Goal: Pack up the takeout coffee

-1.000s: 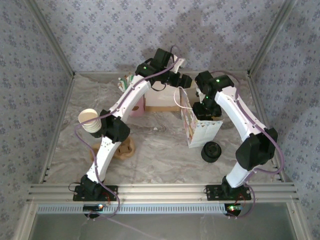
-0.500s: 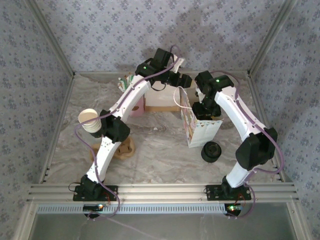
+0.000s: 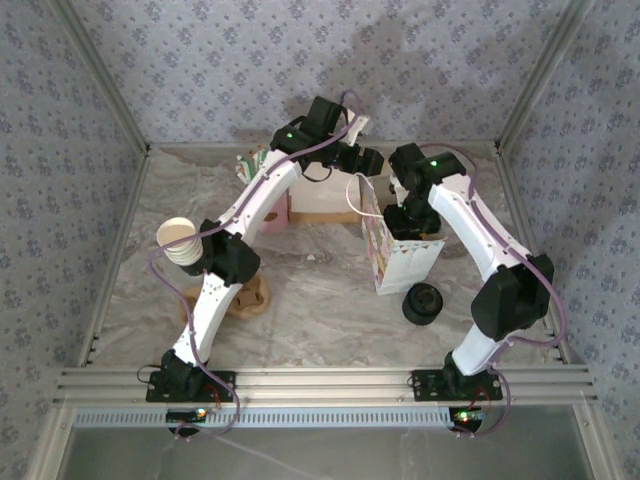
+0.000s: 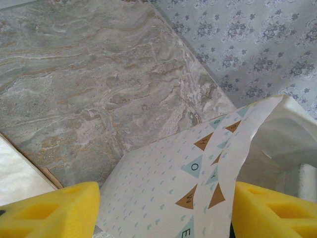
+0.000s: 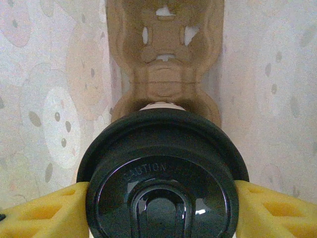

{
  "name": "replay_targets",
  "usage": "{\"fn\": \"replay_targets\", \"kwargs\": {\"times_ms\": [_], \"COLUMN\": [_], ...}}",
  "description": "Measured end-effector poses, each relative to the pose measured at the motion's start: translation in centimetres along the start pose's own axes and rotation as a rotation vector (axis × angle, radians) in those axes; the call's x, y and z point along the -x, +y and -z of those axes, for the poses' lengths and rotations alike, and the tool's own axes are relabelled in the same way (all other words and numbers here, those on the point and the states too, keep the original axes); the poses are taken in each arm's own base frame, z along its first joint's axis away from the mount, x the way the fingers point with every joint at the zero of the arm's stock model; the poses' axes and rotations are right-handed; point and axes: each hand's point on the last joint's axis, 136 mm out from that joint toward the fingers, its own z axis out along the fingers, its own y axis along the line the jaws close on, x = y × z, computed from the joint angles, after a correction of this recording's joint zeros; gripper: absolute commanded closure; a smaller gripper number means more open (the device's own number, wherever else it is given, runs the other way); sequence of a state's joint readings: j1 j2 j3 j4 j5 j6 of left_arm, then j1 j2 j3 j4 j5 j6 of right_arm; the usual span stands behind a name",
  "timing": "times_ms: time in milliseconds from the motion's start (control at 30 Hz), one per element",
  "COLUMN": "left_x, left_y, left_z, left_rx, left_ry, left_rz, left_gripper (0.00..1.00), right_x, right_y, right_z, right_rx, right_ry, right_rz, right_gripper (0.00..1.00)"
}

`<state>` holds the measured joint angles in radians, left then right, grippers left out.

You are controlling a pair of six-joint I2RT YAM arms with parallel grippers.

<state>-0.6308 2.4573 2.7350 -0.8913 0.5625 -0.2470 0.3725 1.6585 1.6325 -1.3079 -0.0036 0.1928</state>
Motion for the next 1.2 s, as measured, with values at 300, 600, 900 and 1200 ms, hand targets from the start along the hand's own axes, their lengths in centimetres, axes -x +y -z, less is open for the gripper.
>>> {"fn": "replay_targets", "kwargs": {"times_ms": [300,600,900,1200], "left_x": [0.02,0.02,0.03,0.03], "left_y": [0.05,0.05,0.04,0.04], "left_z": [0.00,0.00,0.01,0.01], "left_rx": [0.003,0.003,0.003,0.003], "left_ry": [-0.001,-0.001,-0.001,-0.001], "left_rz": [0.000,0.000,0.000,0.000], "left_gripper": [0.31,0.31,0.32,0.32], "right_x": [0.09,0.09,-0.10,-0.33], "right_y": [0.24,0.27,0.17,0.00], "right_z": [-0.22,-0.27,-0.41,-0.71], "right_rx": [0.014,0.016,0.018,0.015], "right_ry": [-0.004,-0.004,0.005,0.017], "right_rz": [0.003,0.004,0.000,-0.005], "right_gripper": [0.34,0.34,0.34,0.34]}}
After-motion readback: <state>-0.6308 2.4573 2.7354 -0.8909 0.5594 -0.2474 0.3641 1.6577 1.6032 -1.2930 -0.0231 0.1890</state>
